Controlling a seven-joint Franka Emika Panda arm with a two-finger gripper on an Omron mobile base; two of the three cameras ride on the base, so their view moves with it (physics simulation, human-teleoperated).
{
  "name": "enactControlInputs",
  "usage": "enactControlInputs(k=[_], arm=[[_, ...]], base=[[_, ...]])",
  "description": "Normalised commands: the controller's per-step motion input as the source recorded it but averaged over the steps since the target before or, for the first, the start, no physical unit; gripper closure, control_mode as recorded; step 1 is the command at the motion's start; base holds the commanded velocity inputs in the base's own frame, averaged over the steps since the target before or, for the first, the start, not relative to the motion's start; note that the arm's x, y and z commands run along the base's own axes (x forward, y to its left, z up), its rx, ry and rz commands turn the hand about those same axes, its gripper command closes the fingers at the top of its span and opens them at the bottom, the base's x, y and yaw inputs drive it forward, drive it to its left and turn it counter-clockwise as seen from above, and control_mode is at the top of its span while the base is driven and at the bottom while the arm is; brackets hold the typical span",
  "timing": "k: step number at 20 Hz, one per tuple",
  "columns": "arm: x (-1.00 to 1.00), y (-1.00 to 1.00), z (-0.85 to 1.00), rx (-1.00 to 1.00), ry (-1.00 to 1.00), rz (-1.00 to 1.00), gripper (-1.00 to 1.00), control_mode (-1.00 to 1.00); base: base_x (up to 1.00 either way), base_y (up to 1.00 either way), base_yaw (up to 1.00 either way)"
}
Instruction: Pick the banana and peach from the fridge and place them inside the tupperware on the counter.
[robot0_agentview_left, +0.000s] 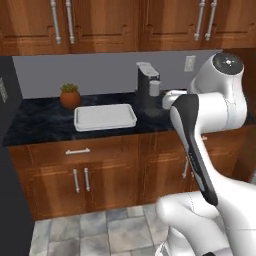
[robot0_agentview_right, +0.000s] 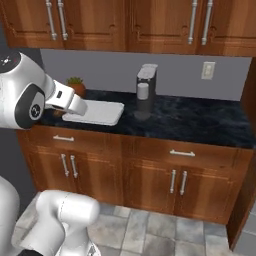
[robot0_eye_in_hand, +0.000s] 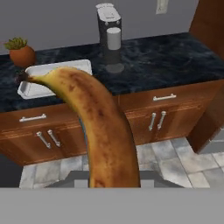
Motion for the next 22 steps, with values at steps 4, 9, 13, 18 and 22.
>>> enactControlInputs(k=[4,9,13,18,22], arm=[[0.0,0.0,0.0,0.0,0.0,0.0,1.0,1.0],[0.0,0.0,0.0,0.0,0.0,0.0,1.0,1.0],[0.0,0.0,0.0,0.0,0.0,0.0,1.0,1.0],[0.0,0.0,0.0,0.0,0.0,0.0,1.0,1.0],[0.0,0.0,0.0,0.0,0.0,0.0,1.0,1.0]], base=[[0.62,0.44,0.08],[0.69,0.52,0.07],[0.76,0.56,0.05],[0.7,0.45,0.06],[0.66,0.33,0.06]])
